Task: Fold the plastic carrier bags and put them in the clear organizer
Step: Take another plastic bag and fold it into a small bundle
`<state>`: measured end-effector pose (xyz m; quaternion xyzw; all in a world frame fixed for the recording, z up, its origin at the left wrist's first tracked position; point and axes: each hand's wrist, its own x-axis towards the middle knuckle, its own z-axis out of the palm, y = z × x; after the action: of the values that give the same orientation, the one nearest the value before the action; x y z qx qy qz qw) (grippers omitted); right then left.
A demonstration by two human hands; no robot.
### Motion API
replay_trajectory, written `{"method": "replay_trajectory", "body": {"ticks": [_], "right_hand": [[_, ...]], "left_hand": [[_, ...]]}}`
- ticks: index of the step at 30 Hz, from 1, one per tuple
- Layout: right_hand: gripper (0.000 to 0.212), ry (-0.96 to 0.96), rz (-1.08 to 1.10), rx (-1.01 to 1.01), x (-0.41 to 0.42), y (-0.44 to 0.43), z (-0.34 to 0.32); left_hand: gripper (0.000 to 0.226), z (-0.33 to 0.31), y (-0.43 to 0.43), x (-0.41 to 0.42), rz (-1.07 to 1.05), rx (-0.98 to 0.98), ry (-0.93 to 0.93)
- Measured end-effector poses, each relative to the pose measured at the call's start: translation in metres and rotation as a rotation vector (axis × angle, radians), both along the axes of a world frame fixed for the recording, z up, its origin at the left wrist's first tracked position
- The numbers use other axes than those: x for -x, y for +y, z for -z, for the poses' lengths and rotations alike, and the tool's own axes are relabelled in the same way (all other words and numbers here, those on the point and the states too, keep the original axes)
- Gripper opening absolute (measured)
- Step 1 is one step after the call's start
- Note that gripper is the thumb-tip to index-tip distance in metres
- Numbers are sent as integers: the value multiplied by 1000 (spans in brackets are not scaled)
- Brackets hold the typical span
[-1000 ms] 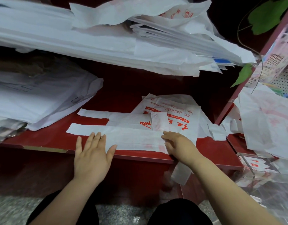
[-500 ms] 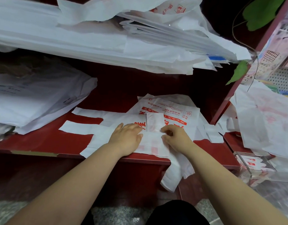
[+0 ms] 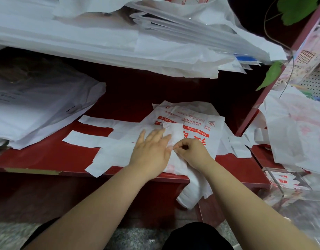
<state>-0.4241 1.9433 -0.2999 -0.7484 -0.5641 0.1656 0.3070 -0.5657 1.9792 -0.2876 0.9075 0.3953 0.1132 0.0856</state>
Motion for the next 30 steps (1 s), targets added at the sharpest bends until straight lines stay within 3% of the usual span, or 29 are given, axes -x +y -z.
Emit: {"method": "replay_trajectory", "body": {"ticks": [3,9,16,19,22,27,30], "right_hand": [[14,-7,-7,5,0,-1,0],[18,145,-21,2,-6,-2,-8],[22,65,-43,71,-9,-3,-10],[21,56,-19,58,-9,2,-7],[19,109,4,78,-12,7,-8],[18,116,36,79,-13,11,-6],[18,243,126,6,-15,13,-8]], "left_hand": [[47,8,-13,-6,75,60,17],[50,19,-4,-5,12,135,120],[51,19,-4,-10,-27,160,130],[50,16,-9,-7,-39,71,62],[48,18,-19,0,72,-51,4],[53,22,-18,2,176,87,26],[54,23,-16,0,207,89,67]]}}
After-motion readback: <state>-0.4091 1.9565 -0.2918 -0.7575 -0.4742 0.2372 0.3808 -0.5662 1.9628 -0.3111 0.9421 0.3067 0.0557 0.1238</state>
